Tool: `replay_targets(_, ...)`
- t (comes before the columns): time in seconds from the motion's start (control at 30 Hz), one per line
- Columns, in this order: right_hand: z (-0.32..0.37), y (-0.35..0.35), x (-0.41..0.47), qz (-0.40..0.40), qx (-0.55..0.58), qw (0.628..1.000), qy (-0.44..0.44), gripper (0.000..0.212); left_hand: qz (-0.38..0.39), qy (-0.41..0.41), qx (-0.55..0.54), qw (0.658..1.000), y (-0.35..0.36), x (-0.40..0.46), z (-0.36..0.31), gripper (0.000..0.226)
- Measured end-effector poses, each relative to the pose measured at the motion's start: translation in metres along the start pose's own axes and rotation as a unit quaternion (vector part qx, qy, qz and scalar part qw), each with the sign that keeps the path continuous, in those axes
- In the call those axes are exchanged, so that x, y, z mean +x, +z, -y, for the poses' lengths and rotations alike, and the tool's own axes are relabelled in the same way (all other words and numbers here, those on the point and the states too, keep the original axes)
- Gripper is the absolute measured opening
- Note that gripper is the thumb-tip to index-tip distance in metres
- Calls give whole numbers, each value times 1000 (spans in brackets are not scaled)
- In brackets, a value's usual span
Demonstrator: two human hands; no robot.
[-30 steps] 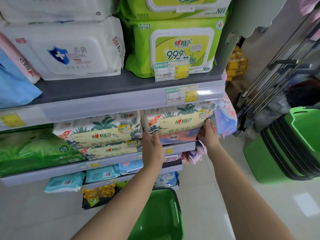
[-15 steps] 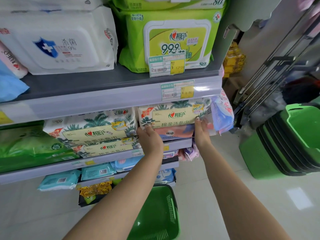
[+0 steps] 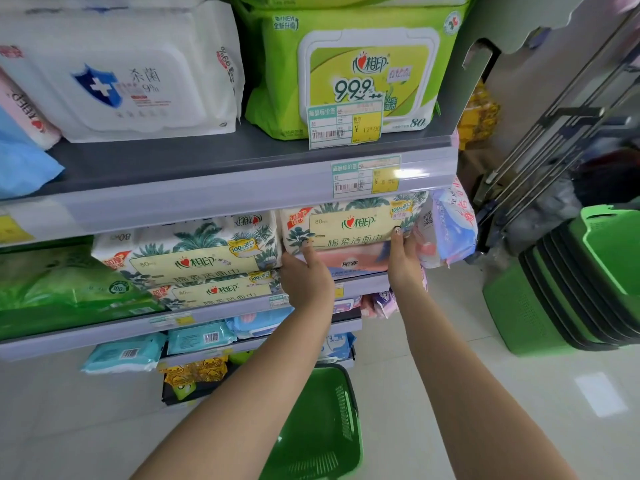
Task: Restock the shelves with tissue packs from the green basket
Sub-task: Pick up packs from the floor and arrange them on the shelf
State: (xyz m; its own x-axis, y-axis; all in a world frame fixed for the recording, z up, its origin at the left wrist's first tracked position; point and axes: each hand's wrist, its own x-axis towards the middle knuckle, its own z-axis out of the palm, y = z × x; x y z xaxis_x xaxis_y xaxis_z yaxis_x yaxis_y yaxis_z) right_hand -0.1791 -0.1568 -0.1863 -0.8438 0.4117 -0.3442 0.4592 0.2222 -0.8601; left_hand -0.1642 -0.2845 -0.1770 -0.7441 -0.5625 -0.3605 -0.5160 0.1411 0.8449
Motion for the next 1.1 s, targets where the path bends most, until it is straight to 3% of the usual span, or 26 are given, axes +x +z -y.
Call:
replay_targets(0.33,-2,0,-4,-14,12,1000,8,52,48,-34,-24,998,-1,2,8,52)
replay_targets(0.77,-8,2,-11,-22,32,999,-29,50,100,57,-39,993,-15,-11,21,59)
replay_targets(0.93,6,-4,-12,-28,31,996,-76,68,115,111,-22,987,-21,-12,16,75)
replay_targets(1.1,17,-10,-9,-17,29,998,-59,67,130,104,-34,985,-20,-8,15,93)
